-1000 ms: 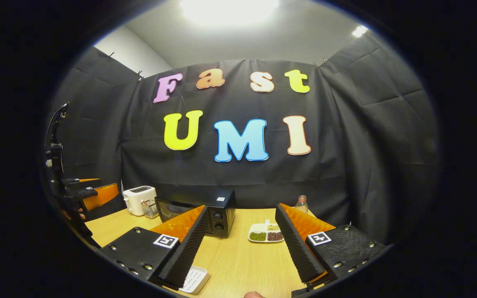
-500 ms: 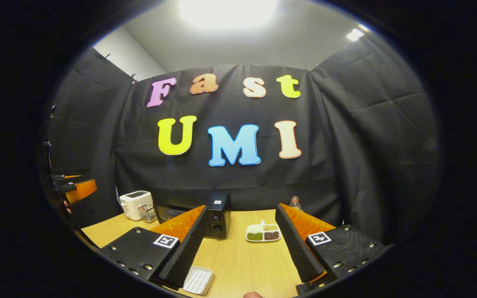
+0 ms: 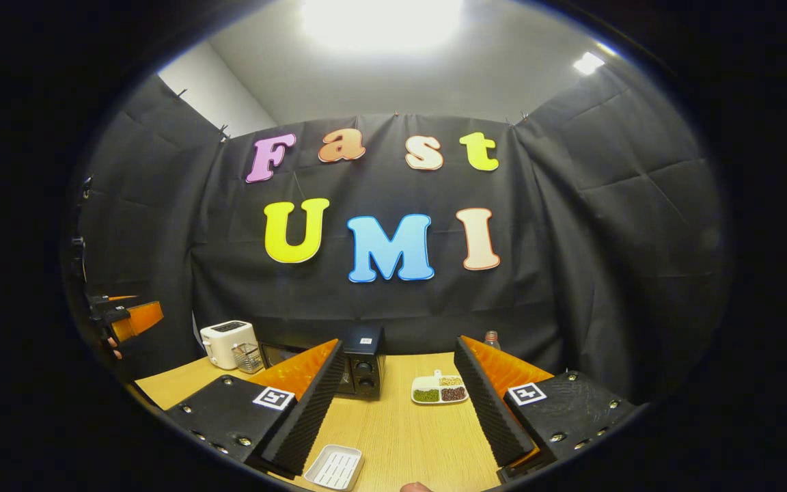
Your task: Open the electric oven with the left hand, put the food in, and close the electric oven.
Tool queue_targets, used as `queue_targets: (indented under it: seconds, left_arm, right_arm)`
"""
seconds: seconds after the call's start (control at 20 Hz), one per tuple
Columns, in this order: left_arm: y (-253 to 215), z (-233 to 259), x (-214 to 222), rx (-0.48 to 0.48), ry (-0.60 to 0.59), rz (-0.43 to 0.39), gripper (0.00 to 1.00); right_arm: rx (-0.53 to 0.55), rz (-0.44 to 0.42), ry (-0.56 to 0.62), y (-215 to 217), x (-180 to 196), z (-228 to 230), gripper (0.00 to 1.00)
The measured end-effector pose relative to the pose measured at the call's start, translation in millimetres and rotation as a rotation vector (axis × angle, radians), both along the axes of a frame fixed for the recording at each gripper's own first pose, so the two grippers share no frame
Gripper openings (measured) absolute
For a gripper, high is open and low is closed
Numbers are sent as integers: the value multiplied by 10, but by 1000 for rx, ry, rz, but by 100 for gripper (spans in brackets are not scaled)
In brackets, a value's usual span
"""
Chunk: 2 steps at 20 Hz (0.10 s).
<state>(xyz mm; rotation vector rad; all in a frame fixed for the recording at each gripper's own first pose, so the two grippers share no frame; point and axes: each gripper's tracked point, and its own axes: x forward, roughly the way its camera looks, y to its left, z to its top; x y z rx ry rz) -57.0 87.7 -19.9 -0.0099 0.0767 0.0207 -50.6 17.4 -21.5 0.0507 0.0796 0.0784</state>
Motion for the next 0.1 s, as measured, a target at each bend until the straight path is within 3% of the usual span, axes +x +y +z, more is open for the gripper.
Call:
queue_targets:
  seconds: [0.1]
  left_arm:
    - [-21,-7,-13,-4,1,-2,100]
  right_arm:
    - [2,1,4,9,0,-6,98]
